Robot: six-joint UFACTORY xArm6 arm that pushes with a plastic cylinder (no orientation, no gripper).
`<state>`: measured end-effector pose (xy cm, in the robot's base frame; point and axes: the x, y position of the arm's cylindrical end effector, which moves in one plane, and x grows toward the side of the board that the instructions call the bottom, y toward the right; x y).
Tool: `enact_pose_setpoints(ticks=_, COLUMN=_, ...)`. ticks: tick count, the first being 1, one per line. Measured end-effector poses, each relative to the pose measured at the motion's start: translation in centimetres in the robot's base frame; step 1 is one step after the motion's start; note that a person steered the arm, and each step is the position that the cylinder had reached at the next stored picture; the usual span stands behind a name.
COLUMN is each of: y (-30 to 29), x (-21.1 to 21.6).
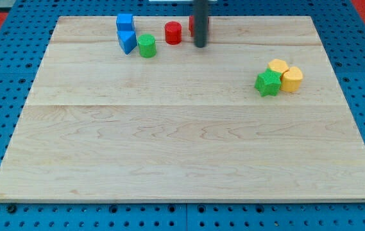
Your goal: Push the red star into the red circle
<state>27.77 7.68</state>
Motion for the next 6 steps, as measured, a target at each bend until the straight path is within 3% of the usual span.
enact_pose_setpoints(ticks=1, y=5.1, x=-2.7)
enact_pose_setpoints(ticks=2, y=-0.5, x=-7.8)
enact_pose_setpoints(ticks=3, y=-6.7, x=-5.9)
enact_pose_setpoints(ticks=5, y=-9.3, x=-8.2)
enact_pose_setpoints(ticks=6, y=-15.3, x=-8.6)
